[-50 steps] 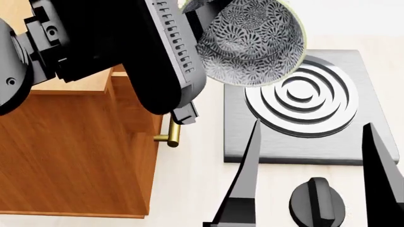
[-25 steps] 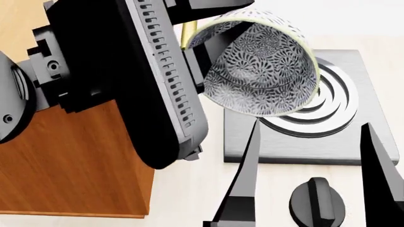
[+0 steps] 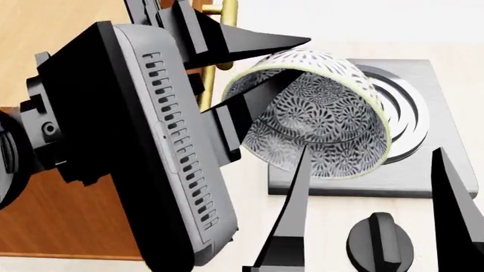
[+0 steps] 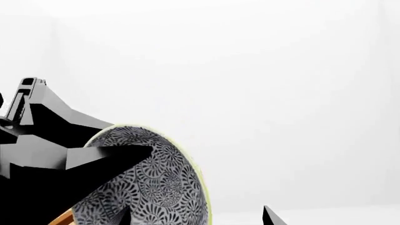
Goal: Pick the akita bowl on the wooden cabinet and place it on the plate.
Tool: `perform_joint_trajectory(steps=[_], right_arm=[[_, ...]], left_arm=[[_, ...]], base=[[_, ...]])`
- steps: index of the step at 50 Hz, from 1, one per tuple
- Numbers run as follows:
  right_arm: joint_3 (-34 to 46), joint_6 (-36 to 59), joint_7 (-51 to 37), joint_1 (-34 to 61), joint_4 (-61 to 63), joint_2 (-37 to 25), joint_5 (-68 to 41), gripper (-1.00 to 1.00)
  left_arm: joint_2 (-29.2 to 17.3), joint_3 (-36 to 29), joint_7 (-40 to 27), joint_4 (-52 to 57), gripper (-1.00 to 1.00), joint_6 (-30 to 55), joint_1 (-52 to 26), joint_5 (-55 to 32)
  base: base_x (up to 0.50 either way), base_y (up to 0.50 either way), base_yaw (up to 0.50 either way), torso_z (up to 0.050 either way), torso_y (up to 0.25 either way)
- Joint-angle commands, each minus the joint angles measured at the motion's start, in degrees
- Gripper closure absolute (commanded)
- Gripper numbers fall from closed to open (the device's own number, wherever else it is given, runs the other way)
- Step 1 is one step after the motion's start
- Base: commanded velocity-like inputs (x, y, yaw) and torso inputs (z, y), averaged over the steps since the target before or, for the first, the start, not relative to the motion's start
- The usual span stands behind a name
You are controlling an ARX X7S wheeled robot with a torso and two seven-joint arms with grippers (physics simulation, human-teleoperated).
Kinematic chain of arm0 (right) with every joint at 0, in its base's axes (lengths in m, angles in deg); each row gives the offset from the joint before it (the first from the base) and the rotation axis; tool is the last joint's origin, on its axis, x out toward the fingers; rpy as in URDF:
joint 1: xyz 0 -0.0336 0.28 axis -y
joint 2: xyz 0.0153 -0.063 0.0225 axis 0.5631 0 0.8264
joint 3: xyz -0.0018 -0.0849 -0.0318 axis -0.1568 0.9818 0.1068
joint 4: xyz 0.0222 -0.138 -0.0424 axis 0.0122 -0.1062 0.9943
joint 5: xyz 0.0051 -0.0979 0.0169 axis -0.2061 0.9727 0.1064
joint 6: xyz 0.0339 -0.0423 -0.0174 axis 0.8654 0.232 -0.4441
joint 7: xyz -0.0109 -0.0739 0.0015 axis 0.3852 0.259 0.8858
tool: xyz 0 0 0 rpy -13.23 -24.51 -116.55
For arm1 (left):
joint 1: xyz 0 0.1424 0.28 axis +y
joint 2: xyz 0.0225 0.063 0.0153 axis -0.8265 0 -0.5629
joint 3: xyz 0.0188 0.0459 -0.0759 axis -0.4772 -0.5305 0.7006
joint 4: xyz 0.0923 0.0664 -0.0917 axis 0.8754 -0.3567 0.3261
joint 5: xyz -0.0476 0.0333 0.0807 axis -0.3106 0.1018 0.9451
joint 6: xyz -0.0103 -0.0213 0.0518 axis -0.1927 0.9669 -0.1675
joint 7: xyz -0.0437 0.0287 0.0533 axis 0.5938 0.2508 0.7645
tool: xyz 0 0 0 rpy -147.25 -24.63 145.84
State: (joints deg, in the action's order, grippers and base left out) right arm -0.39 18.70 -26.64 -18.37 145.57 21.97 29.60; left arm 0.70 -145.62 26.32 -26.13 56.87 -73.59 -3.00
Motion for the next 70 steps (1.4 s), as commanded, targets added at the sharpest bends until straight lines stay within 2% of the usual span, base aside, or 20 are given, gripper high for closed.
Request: perform_joint_trajectory(steps=[1,11,12,25,30,37,38,40,43,46,50,61,70], right_arm=[[0.4,0.3,-0.3,0.4,0.3,0.0,0.1,-1.0],[1.0,-0.7,0.1,0.4,0.0,-0.1,0.5,-1.0],[0.8,-0.9,-0.3,0.3,-0.1,-0.1,0.3,1.0],[0.2,-2.3,-1.5,-0.1,-0.9,-0.6,-0.4,1.0],[0.0,1.4,-3.9,1.2,-0.3,-0.3,-1.5,1.0],[-0.9,2.0,-5.6,1.9,-0.6,-0.5,-4.6,1.0],[-1.1,2.2,-6.2,2.0,-0.7,-0.5,-4.8,1.0],[-1.6,6.9,-10.2,3.8,-0.3,-0.3,-9.0,1.0],[-2.1,3.5,-9.2,2.8,-0.4,-0.6,-6.4,1.0],[-2.6,6.9,-12.0,4.3,0.2,-0.4,-7.7,1.0],[-2.8,7.2,-13.1,4.8,1.0,-0.9,-8.3,1.0],[-3.2,5.5,-15.3,3.8,0.7,-2.4,-7.7,1.0],[-11.2,4.9,-16.3,-3.6,0.6,-3.5,-6.5,1.0]], left_arm=[[-0.7,1.4,-1.8,3.6,1.0,0.1,-0.2,-0.8],[-1.1,1.6,-2.3,4.7,1.0,0.6,-0.2,-1.3],[-1.2,1.7,-2.4,4.7,1.0,0.7,-0.3,-1.5],[-1.2,1.4,-2.4,4.2,1.0,0.5,0.7,-0.5],[-1.1,1.6,-3.3,3.3,1.0,0.8,1.0,-0.8],[-0.9,1.9,-4.8,1.9,1.0,2.3,1.1,-2.5],[-0.9,1.7,-5.0,1.9,-1.0,2.4,1.3,-2.1],[-0.6,1.5,-4.6,1.3,-1.0,3.4,1.3,-4.1],[-0.4,2.0,-5.0,0.6,-1.0,3.6,1.5,-5.3],[-0.4,2.6,-5.8,0.2,-1.0,3.5,2.1,-6.7],[-0.1,2.3,-2.8,-0.7,-1.0,4.7,1.7,-9.6],[-0.7,3.2,-1.1,-0.5,-1.0,4.5,2.0,-12.6],[-0.8,4.4,-2.2,-1.3,-1.0,3.7,2.4,-13.0]], base=[[0.0,0.0,0.0,0.0,0.0],[0.0,0.0,0.0,0.002,0.0],[0.0,0.0,0.0,0.0,0.0],[0.0,0.0,0.0,0.0,0.001],[0.0,0.0,0.0,0.0,0.0],[0.0,0.0,0.0,0.0,0.0],[0.0,0.0,0.0,0.0,0.0],[0.0,0.0,0.0,0.0,0.0],[0.0,0.0,0.0,0.0,0.0],[0.0,0.0,0.0,0.0,0.0],[0.0,0.0,0.0,0.0,0.003],[0.0,0.0,0.0,0.0,0.0],[0.0,0.0,0.0,0.0,0.0]])
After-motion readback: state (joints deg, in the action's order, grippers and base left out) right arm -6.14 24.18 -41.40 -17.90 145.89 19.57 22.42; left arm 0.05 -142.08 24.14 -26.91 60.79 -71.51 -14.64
